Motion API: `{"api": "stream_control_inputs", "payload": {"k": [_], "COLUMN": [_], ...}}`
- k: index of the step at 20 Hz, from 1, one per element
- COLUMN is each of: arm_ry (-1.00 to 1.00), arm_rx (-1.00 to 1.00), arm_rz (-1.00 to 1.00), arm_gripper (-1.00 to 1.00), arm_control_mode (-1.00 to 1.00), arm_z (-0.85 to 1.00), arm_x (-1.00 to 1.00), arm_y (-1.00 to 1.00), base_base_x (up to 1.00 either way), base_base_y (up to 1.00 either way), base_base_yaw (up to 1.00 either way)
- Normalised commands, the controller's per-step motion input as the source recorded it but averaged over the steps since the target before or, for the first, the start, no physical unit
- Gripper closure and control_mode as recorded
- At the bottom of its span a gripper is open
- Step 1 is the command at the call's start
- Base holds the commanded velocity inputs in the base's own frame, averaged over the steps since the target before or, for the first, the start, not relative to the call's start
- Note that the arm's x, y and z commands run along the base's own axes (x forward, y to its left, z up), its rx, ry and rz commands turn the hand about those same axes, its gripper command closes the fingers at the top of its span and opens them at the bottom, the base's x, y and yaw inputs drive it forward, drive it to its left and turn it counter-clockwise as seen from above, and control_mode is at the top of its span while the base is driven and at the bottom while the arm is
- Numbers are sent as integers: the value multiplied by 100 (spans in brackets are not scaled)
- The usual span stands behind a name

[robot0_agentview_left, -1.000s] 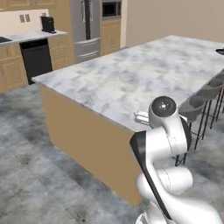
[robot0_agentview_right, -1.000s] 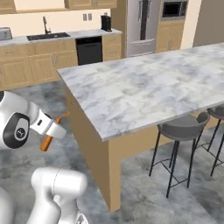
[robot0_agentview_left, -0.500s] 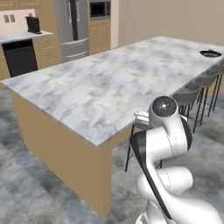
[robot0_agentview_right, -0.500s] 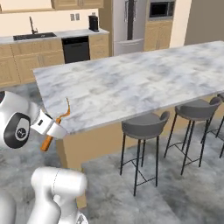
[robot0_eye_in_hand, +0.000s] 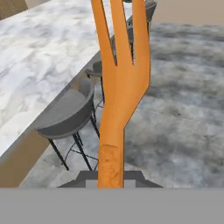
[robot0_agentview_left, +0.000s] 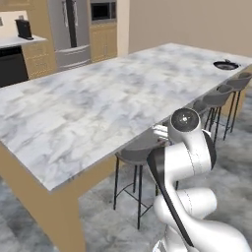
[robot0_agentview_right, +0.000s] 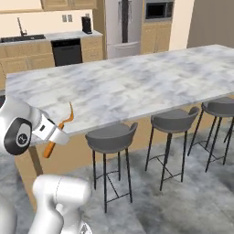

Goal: Take the fork and place it on the left side of the plate. Then take the spoon and place it on the right side of the plate. Make sure they're directly next to the plate.

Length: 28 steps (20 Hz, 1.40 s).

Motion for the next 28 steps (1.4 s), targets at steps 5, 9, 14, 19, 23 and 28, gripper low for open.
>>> {"api": "stream_control_inputs", "payload": {"k": [5, 9, 14, 19, 23, 28], "arm_ry": [0, 0, 0, 0, 0, 0], "arm_rx": [0, 0, 0, 0, 0, 0], "arm_rz": [0, 0, 0, 0, 0, 0], "arm_gripper": [100, 100, 100, 100, 100, 100], "arm_control_mode": [100, 100, 100, 100, 100, 100], "arm_z": [0, 0, 0, 0, 0, 0], "arm_x": [0, 0, 0, 0, 0, 0], "arm_y": [0, 0, 0, 0, 0, 0], "base_base_x": [36, 40, 43, 45, 56, 57], "base_base_y": [-100, -100, -100, -100, -100, -93], "base_base_yaw": [8, 8, 7, 8, 8, 9]}}
